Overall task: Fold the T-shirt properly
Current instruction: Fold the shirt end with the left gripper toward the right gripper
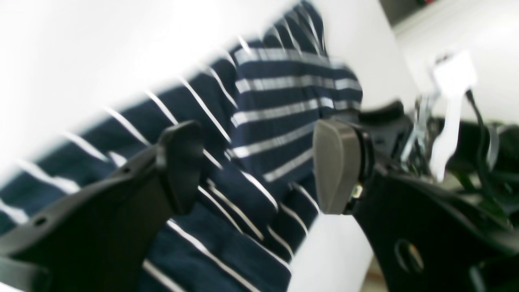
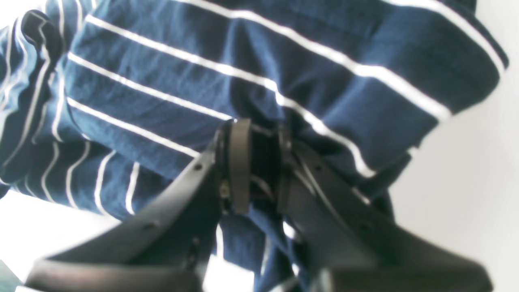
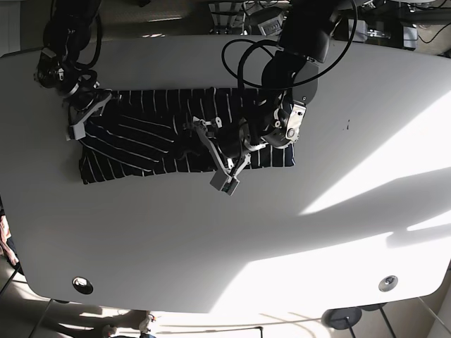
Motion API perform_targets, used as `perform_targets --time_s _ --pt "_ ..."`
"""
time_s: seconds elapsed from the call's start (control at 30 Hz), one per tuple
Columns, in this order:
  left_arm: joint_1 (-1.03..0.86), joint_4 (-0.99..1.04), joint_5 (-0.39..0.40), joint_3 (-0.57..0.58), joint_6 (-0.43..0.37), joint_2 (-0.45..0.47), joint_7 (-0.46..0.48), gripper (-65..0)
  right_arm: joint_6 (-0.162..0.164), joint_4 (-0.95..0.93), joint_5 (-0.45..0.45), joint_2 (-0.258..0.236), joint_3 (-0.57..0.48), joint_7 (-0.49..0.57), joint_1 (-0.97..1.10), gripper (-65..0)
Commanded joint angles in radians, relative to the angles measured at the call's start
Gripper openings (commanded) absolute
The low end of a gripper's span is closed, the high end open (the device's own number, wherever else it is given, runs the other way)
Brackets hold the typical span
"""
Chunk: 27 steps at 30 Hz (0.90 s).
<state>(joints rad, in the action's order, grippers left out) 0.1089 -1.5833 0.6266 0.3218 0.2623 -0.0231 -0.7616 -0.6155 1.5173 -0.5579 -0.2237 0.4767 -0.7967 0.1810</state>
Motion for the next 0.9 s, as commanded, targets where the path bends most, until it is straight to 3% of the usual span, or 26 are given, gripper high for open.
perform_targets --time_s 0.03,0.17,0.3,0.37,0.43,0.57,0.7,0.77,0.83,0.9 --pt "-0.005 -0.087 0.014 -0.014 0.007 0.041 0.011 -24.9 -0.036 0.075 -0.078 -0.015 0.007 0.016 -0.004 -56.3" --pt "-0.085 -0.18 0.014 -0.054 0.007 0.183 0.011 -24.9 -0.037 0.171 -0.196 -0.023 0.0 -0.068 -0.011 -56.3" --pt "-0.176 -0.219 0.014 -0.143 0.007 0.252 0.011 -25.0 -0.037 0.236 -0.196 0.031 0.0 -0.151 -0.048 -56.3" --pt "-0.212 -0.216 0.012 -0.183 0.009 0.268 0.011 -29.7 -0.037 0.251 -0.196 0.047 0.0 -0.175 -0.061 -56.3" --pt "-0.251 -0.199 0.008 -0.195 0.009 0.294 0.012 -40.3 -0.037 0.251 -0.198 0.048 0.0 -0.18 -0.057 -56.3" --pt "-0.242 -0.002 0.008 -0.169 0.01 0.332 0.061 -41.5 -0.037 0.251 -0.202 0.048 0.007 -0.18 -0.053 -56.3" --pt "-0.239 0.037 0.014 -0.141 0.016 0.395 0.119 -41.5 -0.037 0.246 -0.204 0.048 0.112 -0.181 -0.073 -56.3" --pt "-0.239 -0.061 0.014 -0.148 0.104 0.403 0.118 -41.5 -0.036 0.242 -0.204 0.048 0.182 -0.181 -0.097 -56.0" --pt "-0.239 -0.113 0.014 -0.149 0.148 0.407 0.101 -41.5 -0.036 0.191 -0.201 0.04 0.224 -0.188 -0.131 -45.0" --pt "-0.239 -0.156 0.014 -0.149 0.15 0.412 0.069 -41.5 -0.036 0.113 -0.198 0.025 0.282 -0.203 -0.16 -28.4"
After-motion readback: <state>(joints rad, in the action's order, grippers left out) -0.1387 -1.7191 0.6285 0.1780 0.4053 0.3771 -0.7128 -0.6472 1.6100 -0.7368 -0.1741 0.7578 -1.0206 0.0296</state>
